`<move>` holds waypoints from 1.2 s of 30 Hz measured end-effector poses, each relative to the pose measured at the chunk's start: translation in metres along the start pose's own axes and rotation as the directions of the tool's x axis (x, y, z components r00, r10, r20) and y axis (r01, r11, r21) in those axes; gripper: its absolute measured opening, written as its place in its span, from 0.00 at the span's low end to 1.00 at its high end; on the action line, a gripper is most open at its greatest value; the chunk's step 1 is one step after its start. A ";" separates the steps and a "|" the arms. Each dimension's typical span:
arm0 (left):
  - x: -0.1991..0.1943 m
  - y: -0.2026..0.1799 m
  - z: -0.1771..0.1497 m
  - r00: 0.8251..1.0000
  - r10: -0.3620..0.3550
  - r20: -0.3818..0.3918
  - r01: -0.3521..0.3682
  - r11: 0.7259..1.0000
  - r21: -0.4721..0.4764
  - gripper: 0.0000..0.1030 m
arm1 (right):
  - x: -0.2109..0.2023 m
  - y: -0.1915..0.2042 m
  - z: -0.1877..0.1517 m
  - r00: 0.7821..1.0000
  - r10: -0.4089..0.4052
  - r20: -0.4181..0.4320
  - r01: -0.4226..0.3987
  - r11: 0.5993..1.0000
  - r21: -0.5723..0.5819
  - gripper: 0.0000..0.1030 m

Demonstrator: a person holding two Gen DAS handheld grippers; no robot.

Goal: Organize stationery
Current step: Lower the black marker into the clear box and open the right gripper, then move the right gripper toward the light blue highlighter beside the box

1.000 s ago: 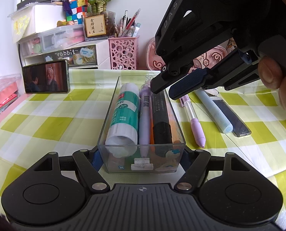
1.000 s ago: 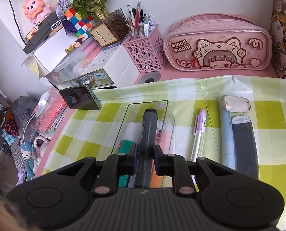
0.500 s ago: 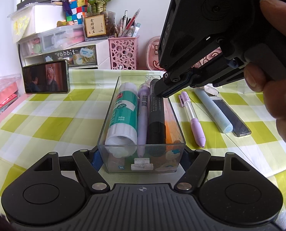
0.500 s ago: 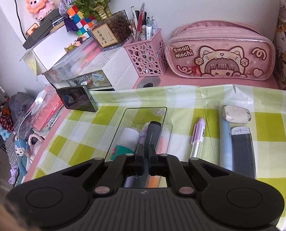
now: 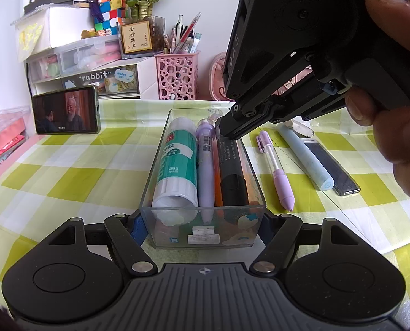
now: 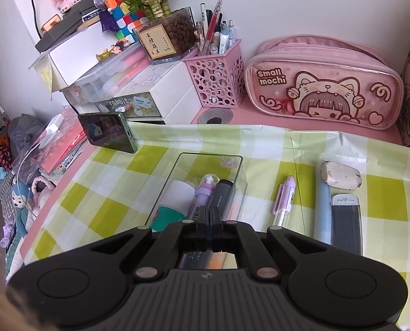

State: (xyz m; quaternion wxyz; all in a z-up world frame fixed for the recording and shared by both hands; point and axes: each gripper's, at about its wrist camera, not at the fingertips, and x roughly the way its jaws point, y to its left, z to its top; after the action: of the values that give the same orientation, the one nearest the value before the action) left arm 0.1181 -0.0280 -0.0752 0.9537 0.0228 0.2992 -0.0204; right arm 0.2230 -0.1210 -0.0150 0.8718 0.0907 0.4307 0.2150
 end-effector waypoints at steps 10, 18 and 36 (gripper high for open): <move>0.000 0.000 0.000 1.000 0.000 0.000 0.000 1.000 0.000 0.70 | -0.031 -0.026 -0.008 0.996 0.004 0.091 -0.012 0.997 0.081 0.15; 0.000 0.000 0.000 1.000 0.000 0.000 0.000 1.000 0.001 0.70 | -0.033 -0.067 -0.019 0.992 -0.117 0.052 0.108 0.984 0.139 0.23; 0.000 0.000 0.000 1.000 -0.001 0.000 0.001 1.000 0.001 0.70 | -0.025 -0.087 -0.016 0.986 -0.162 0.025 0.155 0.973 0.172 0.35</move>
State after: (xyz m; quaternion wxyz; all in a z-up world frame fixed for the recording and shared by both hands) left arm 0.1179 -0.0278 -0.0753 0.9537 0.0232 0.2992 -0.0208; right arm 0.2222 -0.2108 -0.0369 0.8835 0.1341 0.4362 0.1053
